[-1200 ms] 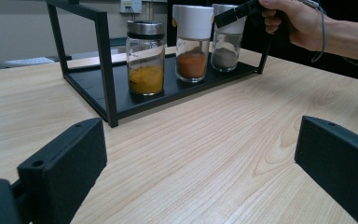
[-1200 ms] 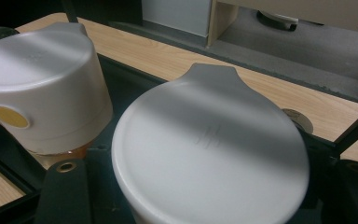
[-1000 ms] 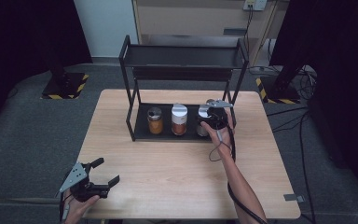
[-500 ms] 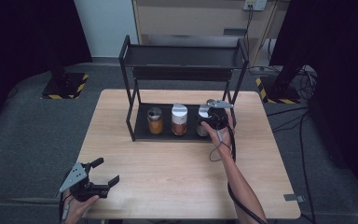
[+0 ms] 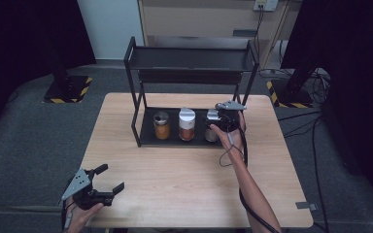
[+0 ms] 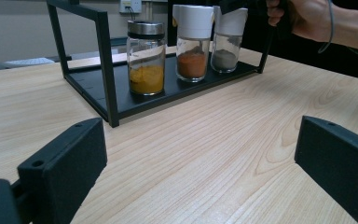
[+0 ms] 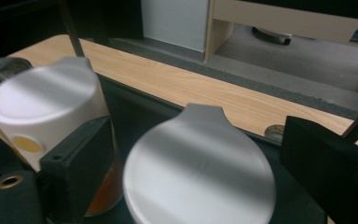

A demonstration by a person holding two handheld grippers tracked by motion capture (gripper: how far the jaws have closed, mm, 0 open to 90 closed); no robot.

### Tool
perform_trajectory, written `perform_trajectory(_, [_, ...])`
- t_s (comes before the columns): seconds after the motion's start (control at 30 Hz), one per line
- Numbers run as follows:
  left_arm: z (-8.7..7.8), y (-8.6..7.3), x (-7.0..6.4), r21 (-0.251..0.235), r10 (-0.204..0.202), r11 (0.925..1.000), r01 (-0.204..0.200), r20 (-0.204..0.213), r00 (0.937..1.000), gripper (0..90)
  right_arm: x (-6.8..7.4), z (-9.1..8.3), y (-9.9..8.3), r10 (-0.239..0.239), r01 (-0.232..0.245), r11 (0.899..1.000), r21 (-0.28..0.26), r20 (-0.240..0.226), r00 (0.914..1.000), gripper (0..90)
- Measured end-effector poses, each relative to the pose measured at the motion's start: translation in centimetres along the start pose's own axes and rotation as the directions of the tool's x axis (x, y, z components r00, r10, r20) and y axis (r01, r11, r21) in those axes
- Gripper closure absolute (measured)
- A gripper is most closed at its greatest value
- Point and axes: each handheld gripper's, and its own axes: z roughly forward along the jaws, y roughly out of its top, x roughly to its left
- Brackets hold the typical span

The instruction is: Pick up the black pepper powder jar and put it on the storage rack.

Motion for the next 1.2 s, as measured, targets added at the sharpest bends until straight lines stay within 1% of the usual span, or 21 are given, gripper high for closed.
perform_trajectory(0.1, [0.0, 0.0, 0.0, -0.001, -0.001, 1.0, 0.001, 0.0, 1.0, 1.1, 0.1, -0.5, 0.5, -0.008, 0.008, 1.0, -0.014, -0.007, 0.9999, 8.4])
perform_trajectory(0.23, [0.0, 0.0, 0.0, 0.0, -0.001, 1.0, 0.001, 0.001, 1.0, 1.1, -0.1, -1.1, 1.4, -0.02, 0.019, 1.0, -0.011, -0.033, 0.9993, 8.1])
perform_trajectory(0.47, [0.0, 0.0, 0.1, -0.001, -0.003, 1.0, 0.003, 0.002, 1.0, 1.1, -0.1, -2.4, 2.4, -0.032, 0.031, 0.999, -0.029, -0.043, 0.9985, 8.1])
perform_trajectory(0.57, [0.0, 0.0, 0.1, -0.001, -0.006, 1.0, 0.006, 0.002, 1.0, 1.1, -0.1, -3.2, 2.9, -0.031, 0.029, 0.999, -0.035, -0.05, 0.9983, 8.1])
perform_trajectory(0.73, [0.1, 0.0, 0.1, 0.0, -0.005, 1.0, 0.005, 0.002, 1.0, 1.1, -0.1, -4.5, 3.4, -0.045, 0.043, 0.998, -0.047, -0.06, 0.9972, 8.1])
perform_trajectory(0.83, [0.1, 0.0, 0.1, 0.002, -0.008, 1.0, 0.008, 0.004, 1.0, 1.1, -0.2, -5.2, 3.6, -0.041, 0.037, 0.998, -0.054, -0.074, 0.9964, 8.1])
perform_trajectory(1.0, [0.1, 0.0, 0.0, -0.002, -0.006, 1.0, 0.006, 0.003, 1.0, 1.1, -0.1, -6.3, 3.6, -0.049, 0.043, 0.997, -0.065, -0.085, 0.9952, 7.8])
perform_trajectory(1.2, [0.2, 0.0, 0.1, -0.001, -0.014, 0.9999, 0.014, 0.006, 0.9999, 1.1, -0.3, -7.3, 3.7, -0.056, 0.049, 0.997, -0.067, -0.108, 0.9925, 6.6])
